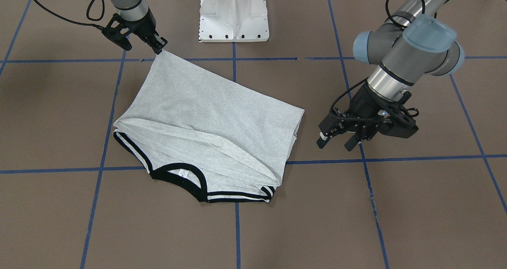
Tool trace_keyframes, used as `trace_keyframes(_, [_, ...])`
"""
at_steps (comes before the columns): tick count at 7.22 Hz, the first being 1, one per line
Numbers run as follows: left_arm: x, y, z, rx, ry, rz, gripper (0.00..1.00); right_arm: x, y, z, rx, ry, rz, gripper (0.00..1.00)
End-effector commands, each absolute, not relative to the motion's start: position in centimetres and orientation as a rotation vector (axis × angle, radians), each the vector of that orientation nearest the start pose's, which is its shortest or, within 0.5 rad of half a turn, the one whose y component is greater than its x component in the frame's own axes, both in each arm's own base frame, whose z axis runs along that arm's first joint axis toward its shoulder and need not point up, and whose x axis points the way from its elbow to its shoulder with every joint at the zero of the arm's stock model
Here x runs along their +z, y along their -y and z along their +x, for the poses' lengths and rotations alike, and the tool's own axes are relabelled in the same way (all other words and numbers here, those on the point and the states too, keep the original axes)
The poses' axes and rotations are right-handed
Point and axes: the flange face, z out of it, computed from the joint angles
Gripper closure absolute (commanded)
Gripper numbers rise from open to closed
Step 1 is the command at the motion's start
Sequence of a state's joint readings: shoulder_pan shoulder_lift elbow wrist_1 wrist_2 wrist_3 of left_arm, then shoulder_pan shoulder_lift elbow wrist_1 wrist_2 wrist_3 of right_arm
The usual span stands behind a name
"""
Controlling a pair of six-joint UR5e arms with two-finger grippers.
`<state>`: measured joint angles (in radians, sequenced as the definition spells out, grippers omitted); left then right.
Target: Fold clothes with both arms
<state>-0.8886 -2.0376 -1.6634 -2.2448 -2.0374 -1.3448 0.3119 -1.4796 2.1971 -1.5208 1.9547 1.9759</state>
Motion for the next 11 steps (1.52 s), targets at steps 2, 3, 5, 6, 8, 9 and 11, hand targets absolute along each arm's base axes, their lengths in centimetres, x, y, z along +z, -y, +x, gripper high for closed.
trace_keyframes(2, [24.5, 48.4, 34.6, -0.291, -1.264, 0.094, 0.01, 32.6, 12.4, -41.4, 0.337, 0.666, -0.531, 1.0])
trace_keyframes(3, [25.4, 46.6, 36.9, -0.275, -1.246, 0.021, 0.01, 32.1, 10.6, -40.9, 0.296, 0.664, -0.546, 0.99])
trace_keyframes(5, [26.2, 44.7, 39.3, -0.338, -1.218, -0.089, 0.01, 31.9, 8.9, -41.0, 0.27, 0.656, -0.557, 0.67])
trace_keyframes(6, [26.4, 43.2, 40.9, -0.345, -1.208, -0.133, 0.01, 31.5, 12.0, -40.1, 0.341, 0.687, -0.535, 0.01])
trace_keyframes(8, [26.8, 37.6, 46.9, -0.396, -1.165, -0.216, 0.02, 28.7, 23.1, -37.3, 0.571, 0.828, -0.437, 0.0])
trace_keyframes(9, [27.5, 36.1, 48.5, -0.416, -1.097, -0.247, 0.02, 28.7, 28.9, -35.8, 0.688, 0.862, -0.379, 0.0])
trace_keyframes(11, [28.8, 33.0, 51.6, -0.442, -1.022, -0.259, 0.06, 29.0, 33.3, -34.5, 0.708, 0.885, -0.302, 0.0])
